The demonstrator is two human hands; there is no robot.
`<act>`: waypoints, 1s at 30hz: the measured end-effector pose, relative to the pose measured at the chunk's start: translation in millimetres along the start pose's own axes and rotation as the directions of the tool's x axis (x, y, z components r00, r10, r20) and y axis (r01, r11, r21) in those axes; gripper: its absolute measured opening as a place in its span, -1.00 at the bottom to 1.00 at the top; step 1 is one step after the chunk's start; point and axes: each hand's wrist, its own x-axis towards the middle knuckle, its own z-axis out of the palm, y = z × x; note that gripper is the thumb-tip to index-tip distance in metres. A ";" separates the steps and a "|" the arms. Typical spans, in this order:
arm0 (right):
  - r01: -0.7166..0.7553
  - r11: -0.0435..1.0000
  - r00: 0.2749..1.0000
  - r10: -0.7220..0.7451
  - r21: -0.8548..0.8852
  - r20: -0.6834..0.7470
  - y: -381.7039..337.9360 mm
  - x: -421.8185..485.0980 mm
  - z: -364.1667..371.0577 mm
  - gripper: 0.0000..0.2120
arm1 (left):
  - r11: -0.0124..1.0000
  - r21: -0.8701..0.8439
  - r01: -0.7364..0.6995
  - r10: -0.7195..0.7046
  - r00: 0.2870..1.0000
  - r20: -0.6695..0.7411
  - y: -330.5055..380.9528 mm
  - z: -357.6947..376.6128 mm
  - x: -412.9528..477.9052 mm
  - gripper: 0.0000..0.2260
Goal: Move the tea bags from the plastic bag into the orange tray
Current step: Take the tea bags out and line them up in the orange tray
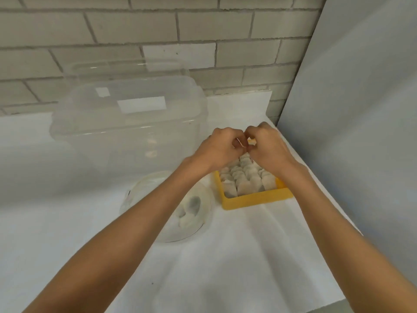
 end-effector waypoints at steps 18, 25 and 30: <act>-0.009 0.998 0.886 -0.020 0.059 0.462 -102.6 -48.5 103.6 -0.57 | 0.847 0.048 0.529 -0.530 0.848 0.020 -111.9 9.3 -124.9 -0.78; -0.117 0.969 0.919 0.022 0.218 0.394 -103.2 -55.6 101.6 -0.54 | 0.844 -0.053 0.534 -0.536 0.843 -0.051 -113.4 40.7 -121.1 -0.79; -0.236 0.864 0.925 0.058 0.446 0.376 -92.8 -60.5 89.0 -0.66 | 0.831 -0.323 0.453 -0.506 0.856 -0.102 -109.5 33.0 -135.7 -0.92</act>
